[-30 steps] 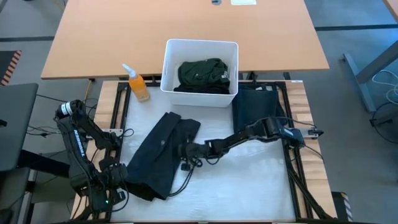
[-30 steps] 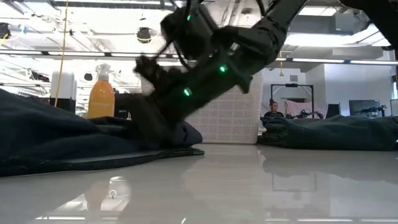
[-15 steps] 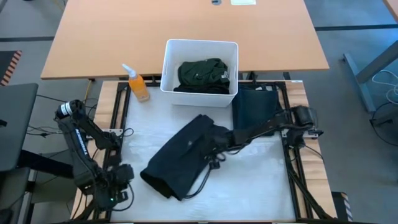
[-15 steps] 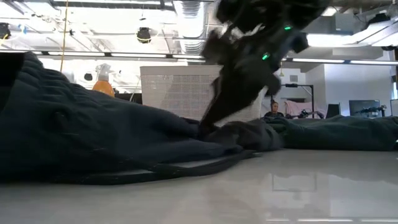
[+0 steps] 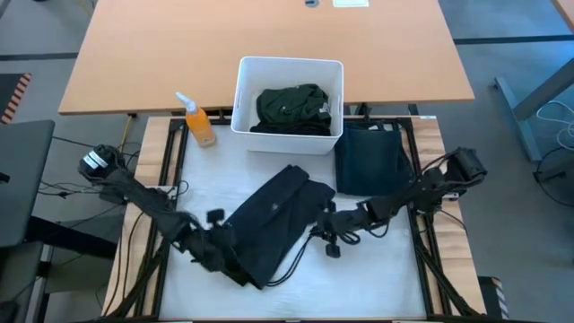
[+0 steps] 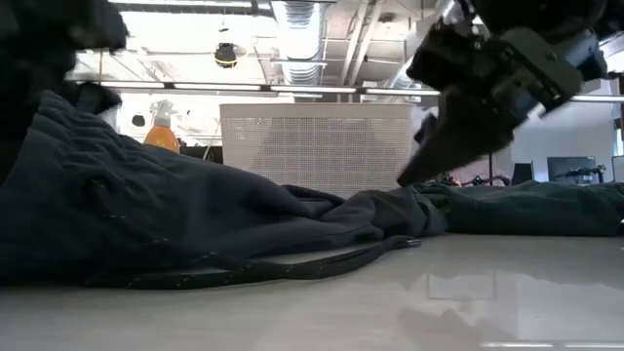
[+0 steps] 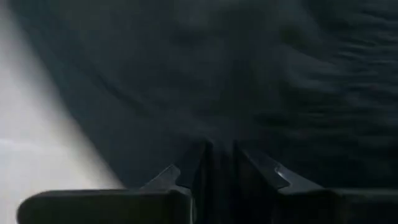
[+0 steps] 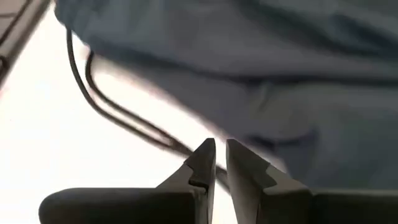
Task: Fold laundry
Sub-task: Fold the black shorts
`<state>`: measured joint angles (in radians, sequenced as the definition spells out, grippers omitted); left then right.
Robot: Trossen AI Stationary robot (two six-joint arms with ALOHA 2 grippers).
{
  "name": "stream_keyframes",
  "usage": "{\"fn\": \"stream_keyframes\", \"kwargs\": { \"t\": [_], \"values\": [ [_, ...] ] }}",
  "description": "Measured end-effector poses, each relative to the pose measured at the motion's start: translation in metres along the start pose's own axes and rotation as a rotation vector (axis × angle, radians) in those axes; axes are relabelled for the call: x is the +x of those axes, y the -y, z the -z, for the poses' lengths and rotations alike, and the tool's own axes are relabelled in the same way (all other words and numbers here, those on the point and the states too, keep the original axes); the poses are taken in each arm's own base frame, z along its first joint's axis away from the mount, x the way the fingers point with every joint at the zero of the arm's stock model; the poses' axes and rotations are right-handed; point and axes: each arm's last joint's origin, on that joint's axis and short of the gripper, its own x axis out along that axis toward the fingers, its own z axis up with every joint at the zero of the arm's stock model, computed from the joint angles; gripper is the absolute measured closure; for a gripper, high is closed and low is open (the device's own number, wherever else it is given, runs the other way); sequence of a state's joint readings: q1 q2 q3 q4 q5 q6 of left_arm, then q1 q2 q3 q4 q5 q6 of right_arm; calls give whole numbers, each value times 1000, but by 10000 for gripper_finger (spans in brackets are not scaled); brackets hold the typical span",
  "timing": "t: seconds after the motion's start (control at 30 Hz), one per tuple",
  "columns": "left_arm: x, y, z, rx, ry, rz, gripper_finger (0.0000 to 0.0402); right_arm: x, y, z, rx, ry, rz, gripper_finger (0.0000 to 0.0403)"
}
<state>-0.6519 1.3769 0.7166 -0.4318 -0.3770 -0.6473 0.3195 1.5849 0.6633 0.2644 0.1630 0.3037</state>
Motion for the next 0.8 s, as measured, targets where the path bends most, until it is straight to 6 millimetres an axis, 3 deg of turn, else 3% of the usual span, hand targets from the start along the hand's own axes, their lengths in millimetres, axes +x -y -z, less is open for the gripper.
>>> {"fn": "stream_keyframes", "kwargs": {
  "t": [0.13,0.27,0.4,0.53,0.67,0.8],
  "values": [
    [20,-9,15,-157,-31,167,359,18,21,12,-2,-53,149,338],
    [20,-8,22,-283,-74,184,384,29,62,2,36,-33,296,338],
    [15,4,19,-380,-54,267,399,36,102,-19,50,23,417,338],
    [4,23,-2,-416,160,421,399,34,126,-50,6,82,509,338],
    [-15,38,-29,-244,395,464,401,21,114,-77,-48,116,421,338],
    [-29,43,-46,-82,414,393,401,7,62,-86,-149,146,74,338]
  ]
}}
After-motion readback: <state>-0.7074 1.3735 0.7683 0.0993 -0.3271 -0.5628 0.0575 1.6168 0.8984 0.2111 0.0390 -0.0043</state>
